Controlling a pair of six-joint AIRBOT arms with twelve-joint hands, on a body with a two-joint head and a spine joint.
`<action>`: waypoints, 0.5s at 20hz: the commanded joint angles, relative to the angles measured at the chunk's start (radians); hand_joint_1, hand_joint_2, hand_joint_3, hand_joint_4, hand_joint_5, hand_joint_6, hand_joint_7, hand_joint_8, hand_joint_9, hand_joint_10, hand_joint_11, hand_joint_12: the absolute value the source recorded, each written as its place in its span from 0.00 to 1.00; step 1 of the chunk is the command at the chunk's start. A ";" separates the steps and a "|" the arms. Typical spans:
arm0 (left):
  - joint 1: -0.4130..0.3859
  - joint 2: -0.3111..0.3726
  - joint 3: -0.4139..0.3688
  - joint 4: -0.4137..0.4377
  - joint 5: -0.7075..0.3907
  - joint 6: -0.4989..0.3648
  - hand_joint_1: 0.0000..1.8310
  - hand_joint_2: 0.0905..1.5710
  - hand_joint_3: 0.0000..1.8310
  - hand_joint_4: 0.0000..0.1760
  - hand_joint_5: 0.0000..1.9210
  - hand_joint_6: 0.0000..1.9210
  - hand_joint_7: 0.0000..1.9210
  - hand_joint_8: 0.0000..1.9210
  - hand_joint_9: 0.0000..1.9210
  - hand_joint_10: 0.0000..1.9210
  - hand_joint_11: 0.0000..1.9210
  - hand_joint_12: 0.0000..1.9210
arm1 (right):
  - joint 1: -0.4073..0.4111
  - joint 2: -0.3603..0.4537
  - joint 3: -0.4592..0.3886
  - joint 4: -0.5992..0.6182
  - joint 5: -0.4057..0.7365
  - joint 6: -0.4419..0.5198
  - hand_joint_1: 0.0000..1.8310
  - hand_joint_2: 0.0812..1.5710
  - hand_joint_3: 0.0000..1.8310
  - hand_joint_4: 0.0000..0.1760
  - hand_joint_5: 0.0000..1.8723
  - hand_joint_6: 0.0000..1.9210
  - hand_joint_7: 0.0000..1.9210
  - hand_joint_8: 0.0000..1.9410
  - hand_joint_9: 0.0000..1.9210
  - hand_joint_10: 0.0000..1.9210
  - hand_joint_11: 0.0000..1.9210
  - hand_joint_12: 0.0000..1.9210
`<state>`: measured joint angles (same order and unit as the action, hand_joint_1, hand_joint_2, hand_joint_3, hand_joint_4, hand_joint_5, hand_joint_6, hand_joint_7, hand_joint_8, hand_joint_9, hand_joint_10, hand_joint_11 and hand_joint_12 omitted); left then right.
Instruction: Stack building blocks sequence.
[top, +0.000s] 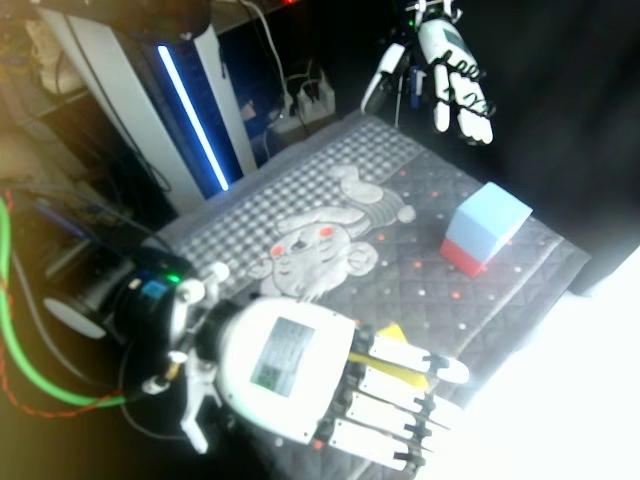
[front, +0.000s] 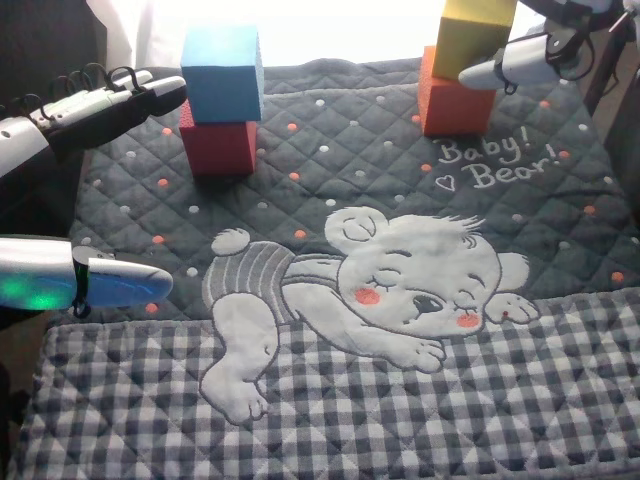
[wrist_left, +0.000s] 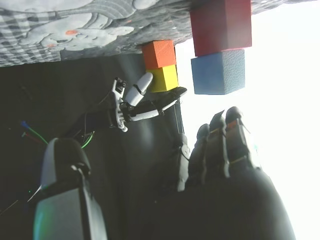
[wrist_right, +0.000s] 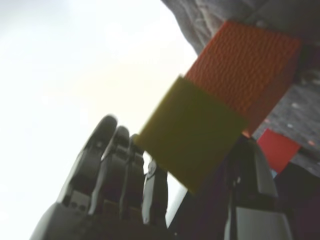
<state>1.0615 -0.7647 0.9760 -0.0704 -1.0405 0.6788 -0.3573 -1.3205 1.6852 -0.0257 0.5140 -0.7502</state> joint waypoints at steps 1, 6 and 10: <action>-0.013 -0.003 0.005 -0.014 -0.127 -0.010 0.40 0.54 0.00 0.76 0.05 0.00 0.00 0.00 0.00 0.00 0.00 0.00 | 0.006 0.013 0.000 0.019 0.119 0.000 0.52 0.59 0.00 0.60 0.14 0.00 0.15 0.00 0.13 0.00 0.00 0.37; -0.013 -0.003 0.005 -0.017 -0.129 -0.010 0.41 0.54 0.00 0.81 0.05 0.00 0.00 0.00 0.00 0.00 0.00 0.01 | -0.013 0.064 -0.073 0.019 0.213 0.012 0.49 0.58 0.00 0.85 0.09 0.00 0.07 0.00 0.07 0.00 0.00 0.29; -0.012 -0.003 0.003 -0.032 -0.137 0.006 0.40 0.53 0.00 0.81 0.04 0.00 0.00 0.00 0.00 0.00 0.01 0.00 | -0.044 0.154 -0.197 0.017 0.412 0.016 0.46 0.53 0.00 1.00 0.03 0.00 0.02 0.00 0.12 0.02 0.00 0.70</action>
<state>1.0618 -0.7647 0.9760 -0.0860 -1.0550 0.6903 -0.4267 -1.1385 1.4353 -0.0273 0.8108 -0.7376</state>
